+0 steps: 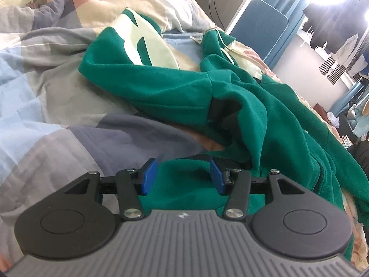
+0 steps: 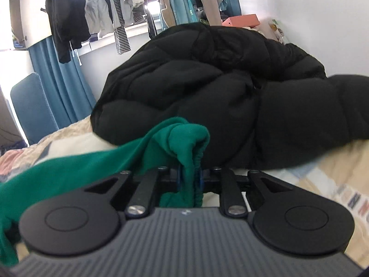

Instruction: Fold large clothes

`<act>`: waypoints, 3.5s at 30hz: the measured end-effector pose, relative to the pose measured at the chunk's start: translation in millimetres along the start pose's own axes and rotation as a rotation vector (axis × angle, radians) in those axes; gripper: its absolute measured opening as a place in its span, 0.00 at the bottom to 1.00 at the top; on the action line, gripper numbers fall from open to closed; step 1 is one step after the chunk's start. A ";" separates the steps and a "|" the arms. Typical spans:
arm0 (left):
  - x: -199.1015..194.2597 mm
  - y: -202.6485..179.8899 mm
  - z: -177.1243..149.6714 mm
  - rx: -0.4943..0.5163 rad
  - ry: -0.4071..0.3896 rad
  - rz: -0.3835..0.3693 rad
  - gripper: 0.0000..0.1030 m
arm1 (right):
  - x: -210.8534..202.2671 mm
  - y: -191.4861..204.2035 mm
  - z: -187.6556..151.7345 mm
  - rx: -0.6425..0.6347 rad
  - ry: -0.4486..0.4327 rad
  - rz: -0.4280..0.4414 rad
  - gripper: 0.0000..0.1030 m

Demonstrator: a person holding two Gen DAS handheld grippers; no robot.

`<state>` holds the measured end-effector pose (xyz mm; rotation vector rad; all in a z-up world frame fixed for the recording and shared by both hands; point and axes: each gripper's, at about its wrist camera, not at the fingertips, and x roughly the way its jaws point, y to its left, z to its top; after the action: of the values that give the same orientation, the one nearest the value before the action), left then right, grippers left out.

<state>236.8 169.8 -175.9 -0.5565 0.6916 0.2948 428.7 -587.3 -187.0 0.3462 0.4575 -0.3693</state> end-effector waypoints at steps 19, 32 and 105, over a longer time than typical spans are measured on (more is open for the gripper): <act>-4.7 8.9 -11.3 0.044 0.045 0.015 0.61 | -157.2 133.7 -53.8 0.043 0.433 0.272 0.70; 10.7 16.7 -24.1 0.062 0.071 0.025 0.60 | -163.6 207.6 -168.7 -0.213 0.667 0.322 0.69; 42.4 50.6 319.9 -0.076 -0.259 0.236 0.10 | -155.3 332.7 -179.2 -0.394 0.153 0.748 0.68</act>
<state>412.2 397.7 -21.0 -0.4984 0.4958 0.6048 373.4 -182.5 -183.2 0.1414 0.5037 0.4752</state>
